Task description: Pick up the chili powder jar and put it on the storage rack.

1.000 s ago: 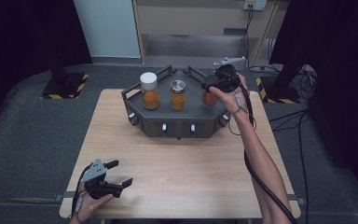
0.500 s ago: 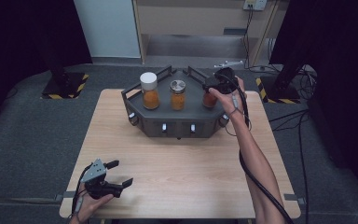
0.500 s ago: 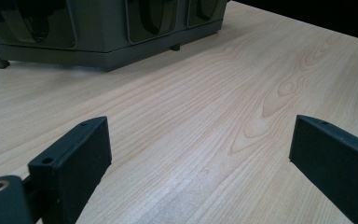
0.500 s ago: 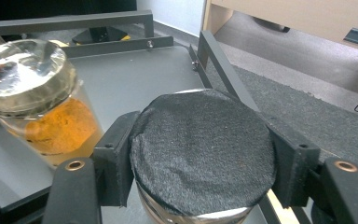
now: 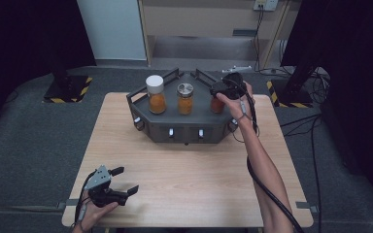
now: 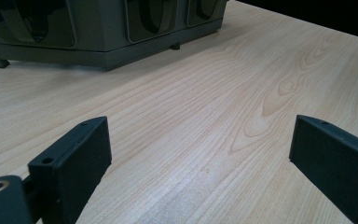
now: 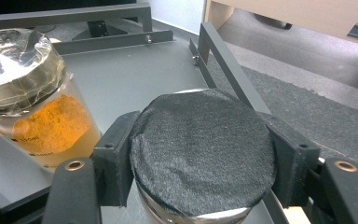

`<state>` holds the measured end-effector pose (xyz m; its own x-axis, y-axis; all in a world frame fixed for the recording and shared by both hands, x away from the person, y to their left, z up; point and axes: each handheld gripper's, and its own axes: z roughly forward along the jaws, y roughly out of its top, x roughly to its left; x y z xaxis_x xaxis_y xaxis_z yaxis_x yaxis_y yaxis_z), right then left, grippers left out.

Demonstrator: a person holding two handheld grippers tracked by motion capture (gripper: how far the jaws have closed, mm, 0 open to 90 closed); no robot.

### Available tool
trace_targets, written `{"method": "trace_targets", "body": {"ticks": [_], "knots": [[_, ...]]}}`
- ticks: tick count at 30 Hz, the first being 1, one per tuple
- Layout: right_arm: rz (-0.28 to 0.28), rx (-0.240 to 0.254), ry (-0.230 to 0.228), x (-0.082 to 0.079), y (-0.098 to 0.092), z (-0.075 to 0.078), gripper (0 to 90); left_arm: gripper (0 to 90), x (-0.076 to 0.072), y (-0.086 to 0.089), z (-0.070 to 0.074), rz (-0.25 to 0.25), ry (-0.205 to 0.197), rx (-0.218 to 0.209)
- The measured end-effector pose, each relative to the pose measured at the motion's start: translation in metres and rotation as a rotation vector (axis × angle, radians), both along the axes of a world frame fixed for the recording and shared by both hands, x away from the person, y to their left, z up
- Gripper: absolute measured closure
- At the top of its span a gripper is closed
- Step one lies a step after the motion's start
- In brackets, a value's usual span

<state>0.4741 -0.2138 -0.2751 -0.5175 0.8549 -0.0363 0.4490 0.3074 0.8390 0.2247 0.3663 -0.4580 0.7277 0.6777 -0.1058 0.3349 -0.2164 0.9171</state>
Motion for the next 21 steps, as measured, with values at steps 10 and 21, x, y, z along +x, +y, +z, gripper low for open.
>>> {"method": "trace_targets", "body": {"ticks": [10, 21], "knots": [[0.002, -0.004, -0.011, -0.001, 0.0004, -0.0037, 34.7, 4.7, 0.0, -0.0005, 0.0004, -0.002, -0.001, 0.005], [0.001, 0.019, -0.029, -0.0053, -0.0024, -0.0098, 31.2, 4.7, -0.0001, -0.001, 0.0008, -0.003, -0.002, 0.007]]}}
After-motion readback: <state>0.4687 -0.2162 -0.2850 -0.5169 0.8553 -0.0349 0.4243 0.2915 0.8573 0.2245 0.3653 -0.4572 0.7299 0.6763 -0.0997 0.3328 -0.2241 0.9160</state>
